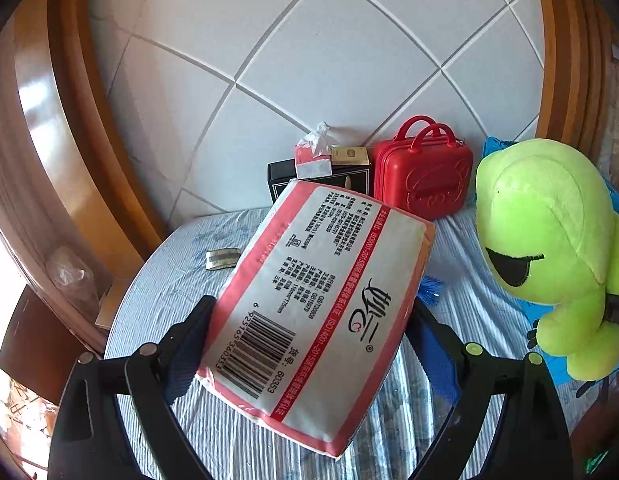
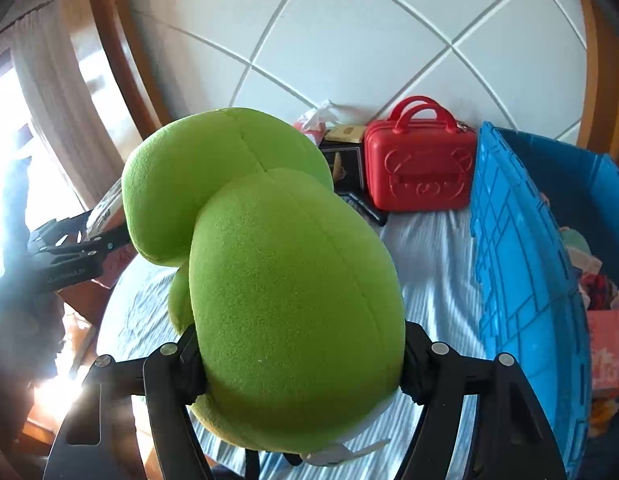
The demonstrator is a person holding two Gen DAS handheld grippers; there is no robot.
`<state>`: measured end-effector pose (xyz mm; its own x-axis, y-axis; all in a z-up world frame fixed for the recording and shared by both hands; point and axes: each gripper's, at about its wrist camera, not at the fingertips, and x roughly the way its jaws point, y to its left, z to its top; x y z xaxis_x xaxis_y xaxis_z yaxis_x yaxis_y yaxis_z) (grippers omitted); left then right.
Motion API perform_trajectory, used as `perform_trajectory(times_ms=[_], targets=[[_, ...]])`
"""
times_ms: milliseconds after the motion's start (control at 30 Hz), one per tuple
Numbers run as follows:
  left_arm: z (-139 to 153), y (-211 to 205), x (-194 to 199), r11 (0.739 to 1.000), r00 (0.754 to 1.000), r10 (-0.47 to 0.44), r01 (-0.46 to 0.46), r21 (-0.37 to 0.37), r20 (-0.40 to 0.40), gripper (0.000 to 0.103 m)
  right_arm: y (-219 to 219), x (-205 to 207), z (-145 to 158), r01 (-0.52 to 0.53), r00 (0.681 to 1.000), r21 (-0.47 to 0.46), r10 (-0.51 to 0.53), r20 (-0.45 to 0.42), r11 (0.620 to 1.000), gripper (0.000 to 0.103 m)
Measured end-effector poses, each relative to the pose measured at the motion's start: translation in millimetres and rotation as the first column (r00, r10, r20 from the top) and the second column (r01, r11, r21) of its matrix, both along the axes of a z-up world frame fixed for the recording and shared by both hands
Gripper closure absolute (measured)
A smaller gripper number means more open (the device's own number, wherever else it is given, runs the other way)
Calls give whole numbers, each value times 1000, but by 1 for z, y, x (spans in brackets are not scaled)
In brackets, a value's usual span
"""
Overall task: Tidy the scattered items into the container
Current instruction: 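Lift the tissue pack and green frog and carry both over the bin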
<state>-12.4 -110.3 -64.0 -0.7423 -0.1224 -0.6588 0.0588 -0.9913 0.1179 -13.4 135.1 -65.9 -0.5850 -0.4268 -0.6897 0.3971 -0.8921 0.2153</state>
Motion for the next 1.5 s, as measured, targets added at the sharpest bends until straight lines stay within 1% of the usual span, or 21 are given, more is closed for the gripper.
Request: perform_trajectory(times_ms=[233,433,567,800,1033,1167,1267,1400,1500], targets=[[20,34,-10,999,998,-32,31,-22,-49,11,33,2,23,23,999,-30,-25,-46,999,30],[35,65,-23,997,995,-65,62,-40,-72,11,62,2,39,49,995,-56,-54,-84,997,30],[43,88,-32,994,991,-102,98,-54,-81,11,86,-2,44,75,991,-54,-81,-110,996,30],[57,137,-52,981,978,-187,180,-73,-93,11,139,-9,48,159,977,-80,-169,-127,984,30],[70,193,-79,957,953,-285,277,-87,-101,11,198,-16,52,266,950,-108,-279,-142,958,30],[75,227,-94,939,934,-341,332,-89,-109,11,228,-16,50,328,929,-101,-340,-145,939,30],[73,254,-111,920,915,-390,381,-96,-101,11,251,-12,45,380,909,-76,-387,-154,922,29],[71,293,-126,890,887,-454,445,-103,-88,11,285,-8,33,450,881,-83,-457,-120,889,29],[70,325,-135,865,863,-499,491,-104,-78,11,311,-5,25,502,855,-87,-509,-99,861,29]])
